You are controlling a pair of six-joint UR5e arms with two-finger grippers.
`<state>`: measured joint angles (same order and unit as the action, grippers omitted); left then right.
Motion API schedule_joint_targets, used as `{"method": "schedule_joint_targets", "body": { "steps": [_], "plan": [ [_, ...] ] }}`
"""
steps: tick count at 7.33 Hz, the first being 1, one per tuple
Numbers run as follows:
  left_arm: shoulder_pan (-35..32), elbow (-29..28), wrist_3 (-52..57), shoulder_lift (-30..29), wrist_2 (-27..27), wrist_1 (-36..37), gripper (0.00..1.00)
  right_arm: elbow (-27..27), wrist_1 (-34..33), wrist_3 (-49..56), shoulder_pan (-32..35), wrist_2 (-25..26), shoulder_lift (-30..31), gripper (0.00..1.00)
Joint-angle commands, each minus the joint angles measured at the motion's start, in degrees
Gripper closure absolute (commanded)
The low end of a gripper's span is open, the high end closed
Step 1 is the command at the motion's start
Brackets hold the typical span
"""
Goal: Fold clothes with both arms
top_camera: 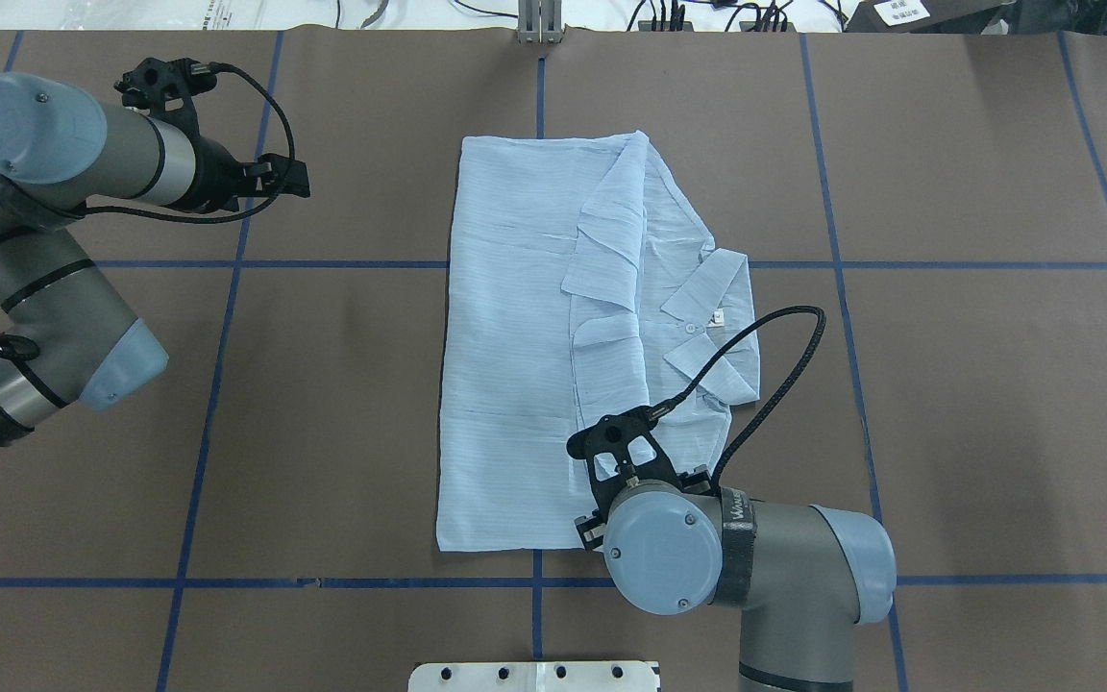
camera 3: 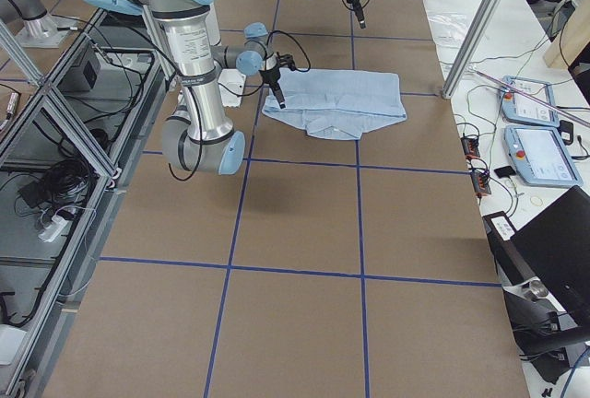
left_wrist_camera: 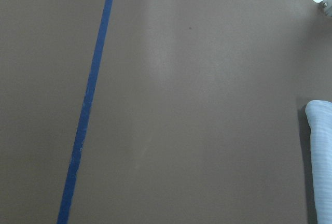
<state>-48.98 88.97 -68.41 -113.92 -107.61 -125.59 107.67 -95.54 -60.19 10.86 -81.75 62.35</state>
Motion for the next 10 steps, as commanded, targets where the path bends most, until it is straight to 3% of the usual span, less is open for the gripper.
{"method": "schedule_joint_targets", "body": {
  "steps": [1,4,7,10],
  "plan": [
    [0.2,-0.2,-0.1,-0.2,0.0,-0.3,0.00,0.4,-0.3,1.9,1.3,-0.1,0.8,0.00],
    [0.7,-0.5,-0.2,-0.7,0.0,-0.4,0.00,0.7,-0.3,2.0,2.1,-0.5,2.6,0.00],
    [1.1,-0.4,-0.2,-0.9,0.0,-0.4,0.00,4.6,-0.3,1.9,2.4,-0.6,7.2,0.00],
    [1.5,-0.5,-0.3,-1.0,0.0,-0.4,0.00,9.4,-0.2,1.7,2.7,-0.5,16.5,0.00]
  ]
}}
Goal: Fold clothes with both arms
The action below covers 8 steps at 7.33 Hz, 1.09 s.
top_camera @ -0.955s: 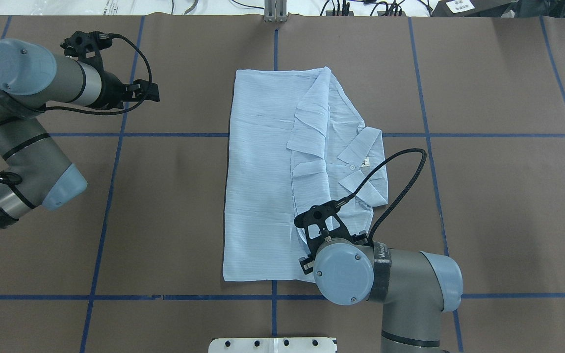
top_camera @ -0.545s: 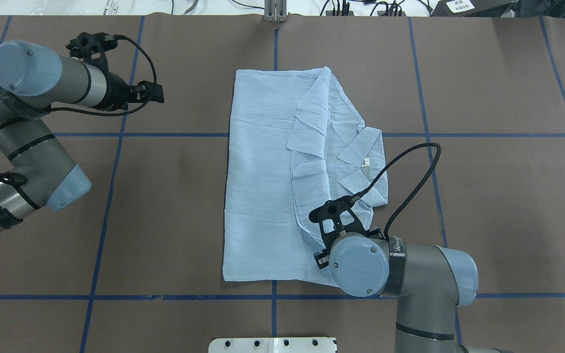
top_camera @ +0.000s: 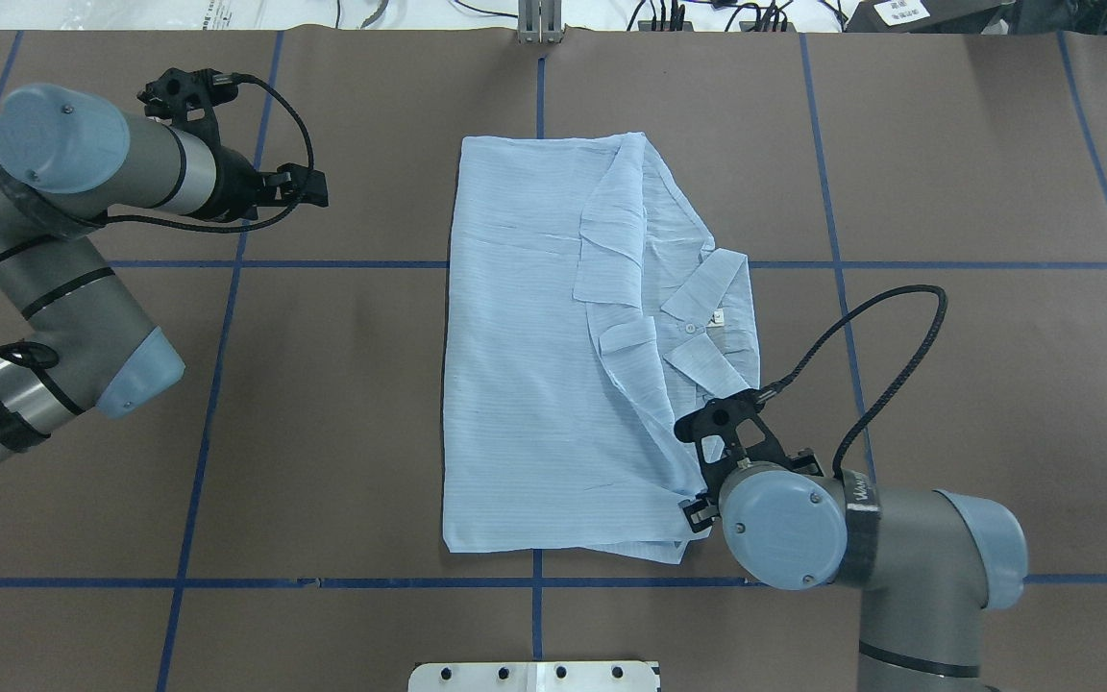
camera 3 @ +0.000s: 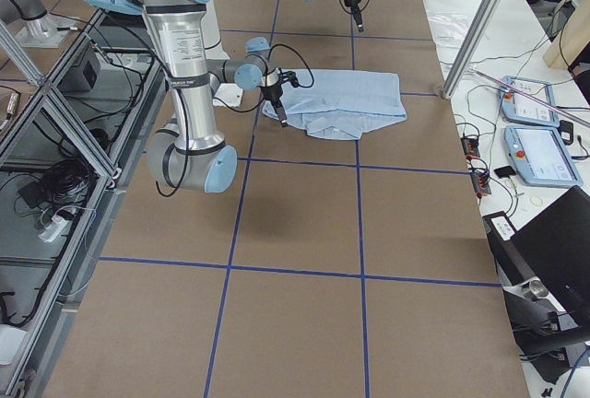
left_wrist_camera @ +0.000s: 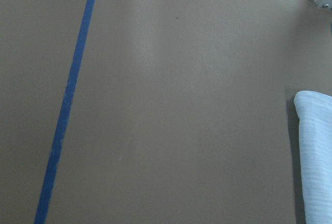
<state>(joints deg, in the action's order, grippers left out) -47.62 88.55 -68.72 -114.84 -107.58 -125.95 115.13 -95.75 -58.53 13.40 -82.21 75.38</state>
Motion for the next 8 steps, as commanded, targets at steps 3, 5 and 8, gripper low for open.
{"method": "schedule_joint_targets", "body": {
  "steps": [3,5,8],
  "plan": [
    [0.2,0.0,0.1,0.0,0.0,0.0,0.00,3.3,0.0,0.6,2.1,-0.5,2.2,0.00],
    [0.2,0.0,0.1,0.0,0.0,0.0,0.00,-1.5,-0.1,3.7,4.6,-0.4,-7.0,0.00],
    [0.2,0.0,0.2,0.1,0.0,0.0,0.00,-8.5,1.0,7.0,7.7,-0.4,-14.7,0.00]
  ]
}}
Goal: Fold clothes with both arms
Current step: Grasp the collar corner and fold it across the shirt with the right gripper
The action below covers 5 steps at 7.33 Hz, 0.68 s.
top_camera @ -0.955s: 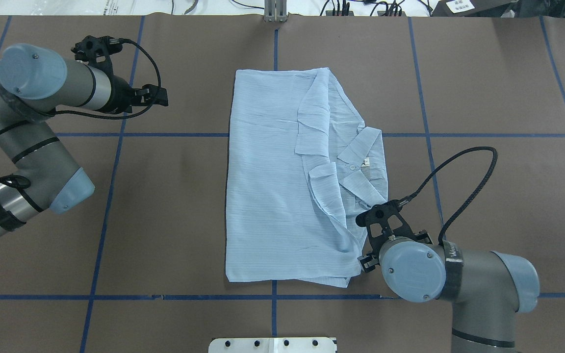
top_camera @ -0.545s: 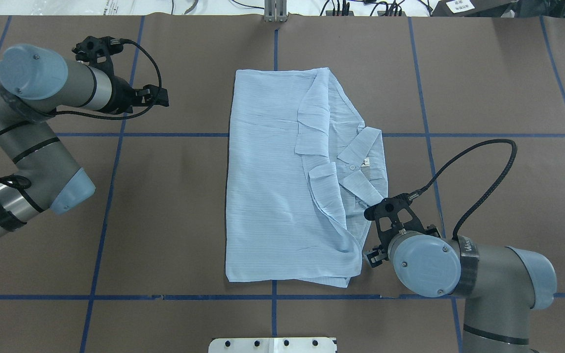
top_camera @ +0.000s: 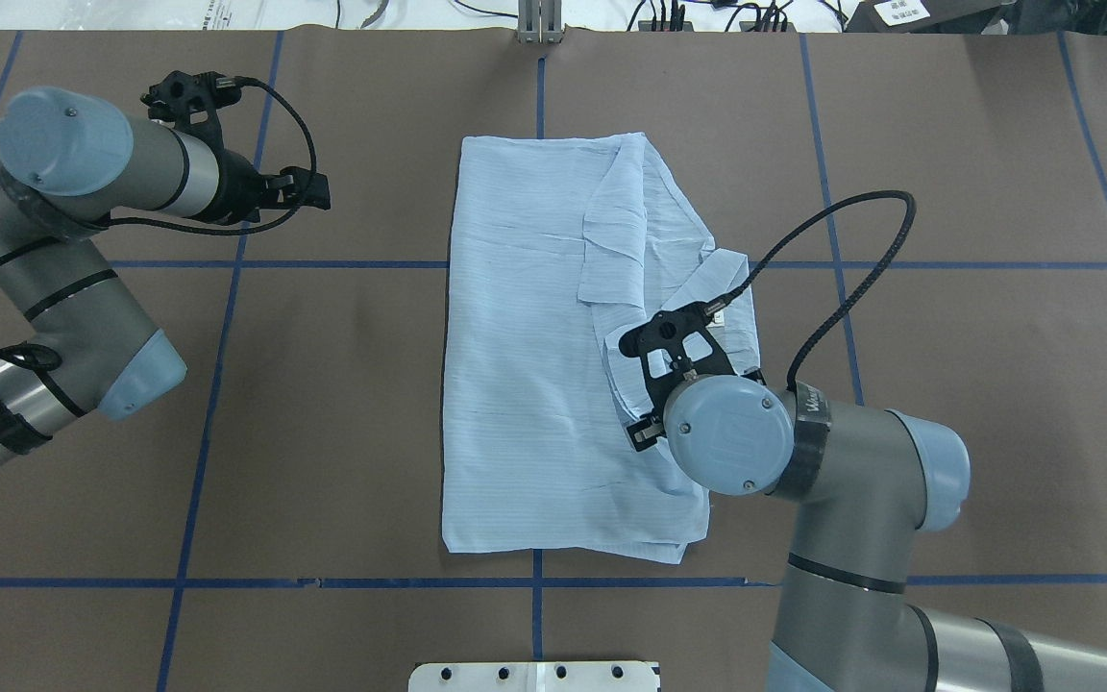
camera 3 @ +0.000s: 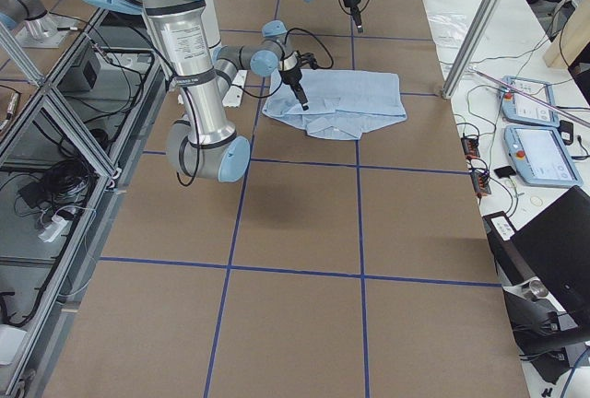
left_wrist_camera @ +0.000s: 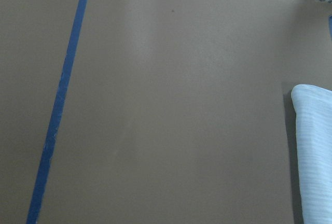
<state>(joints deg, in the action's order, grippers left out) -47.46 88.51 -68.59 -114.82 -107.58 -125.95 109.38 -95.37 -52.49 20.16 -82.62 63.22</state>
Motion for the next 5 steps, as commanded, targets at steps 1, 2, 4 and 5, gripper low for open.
{"method": "schedule_joint_targets", "body": {
  "steps": [1,2,4,5],
  "plan": [
    [0.0,0.2,0.1,0.0,-0.1,0.0,0.00,-8.7,1.6,1.0,1.0,0.0,-7.6,0.00],
    [0.0,0.1,0.1,0.0,-0.1,-0.1,0.00,-12.6,3.4,1.2,0.9,-0.1,-8.5,0.00],
    [0.0,-0.3,0.0,-0.1,-0.1,-0.1,0.00,-13.0,5.1,3.4,1.1,-1.4,-6.7,0.00],
    [0.0,-0.4,0.0,-0.1,-0.1,-0.1,0.00,-12.8,5.1,3.6,1.1,-2.1,-6.3,0.00]
  ]
}}
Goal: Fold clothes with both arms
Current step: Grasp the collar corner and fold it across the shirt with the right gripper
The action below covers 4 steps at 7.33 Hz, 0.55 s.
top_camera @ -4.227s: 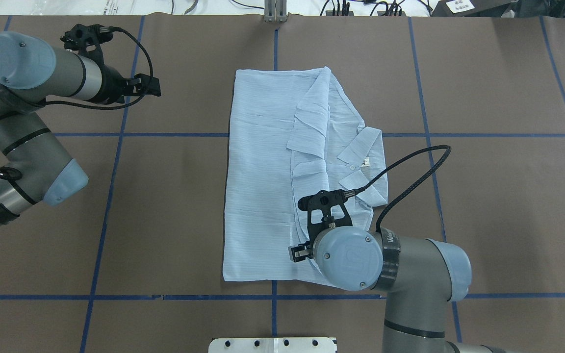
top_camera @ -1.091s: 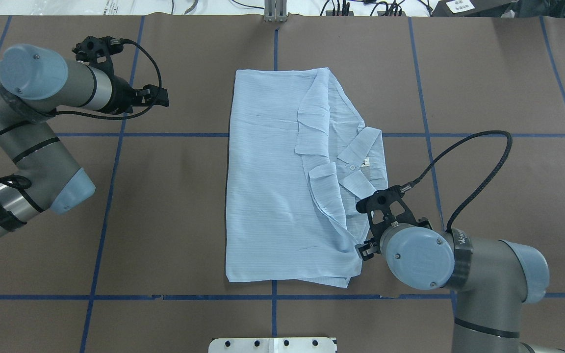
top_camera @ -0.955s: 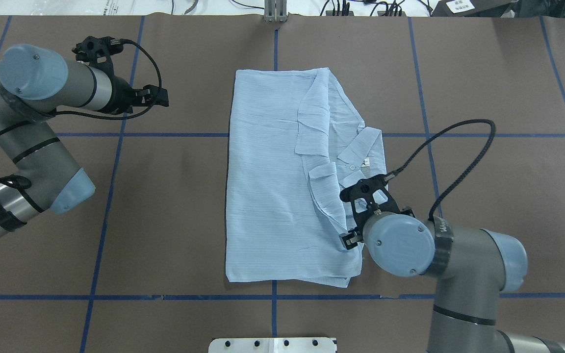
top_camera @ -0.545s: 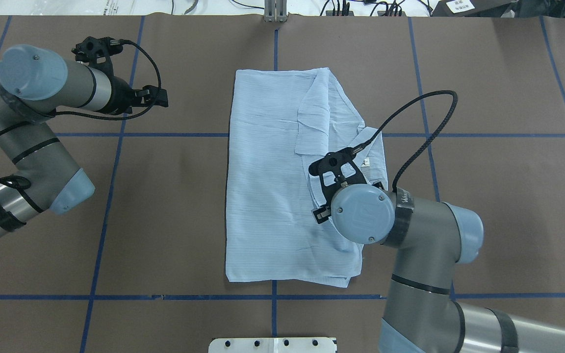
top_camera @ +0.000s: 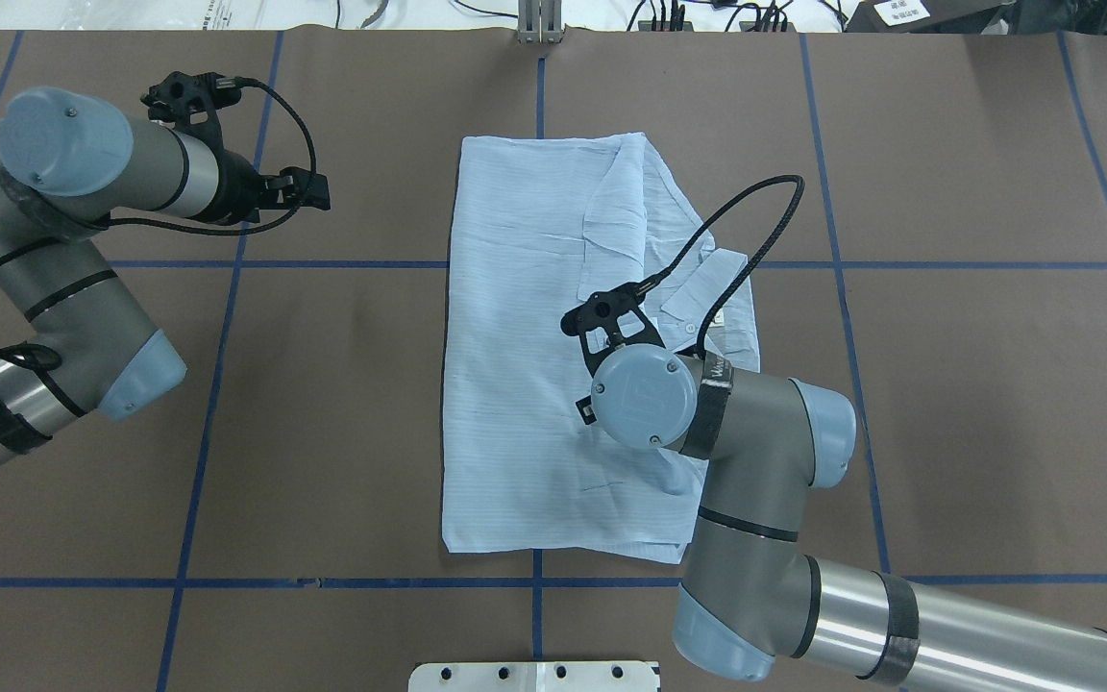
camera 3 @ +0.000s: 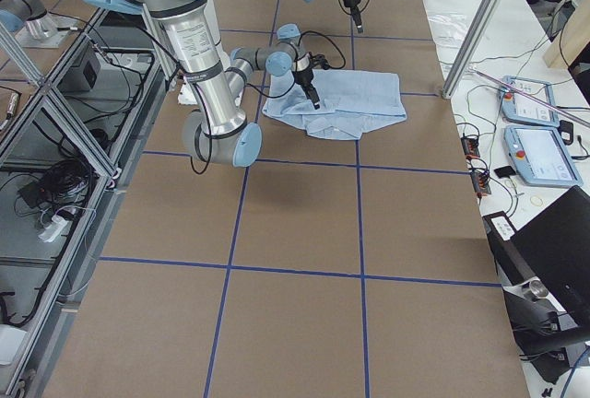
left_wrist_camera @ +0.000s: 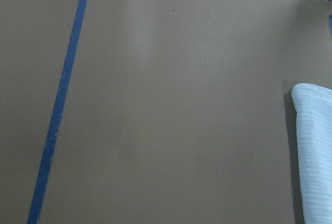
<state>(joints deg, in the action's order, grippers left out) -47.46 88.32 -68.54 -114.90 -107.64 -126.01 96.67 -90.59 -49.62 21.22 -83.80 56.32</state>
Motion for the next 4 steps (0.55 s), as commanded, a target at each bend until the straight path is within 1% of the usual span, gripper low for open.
{"method": "schedule_joint_targets", "body": {
  "steps": [1,4],
  "plan": [
    [0.0,-0.2,0.0,-0.1,0.0,0.0,0.00,-0.1,0.3,0.8,0.1,-1.1,0.9,0.00],
    [0.0,-0.1,0.1,-0.1,0.0,0.0,0.00,-0.2,0.2,0.8,0.1,-2.0,1.2,0.00]
  ]
}}
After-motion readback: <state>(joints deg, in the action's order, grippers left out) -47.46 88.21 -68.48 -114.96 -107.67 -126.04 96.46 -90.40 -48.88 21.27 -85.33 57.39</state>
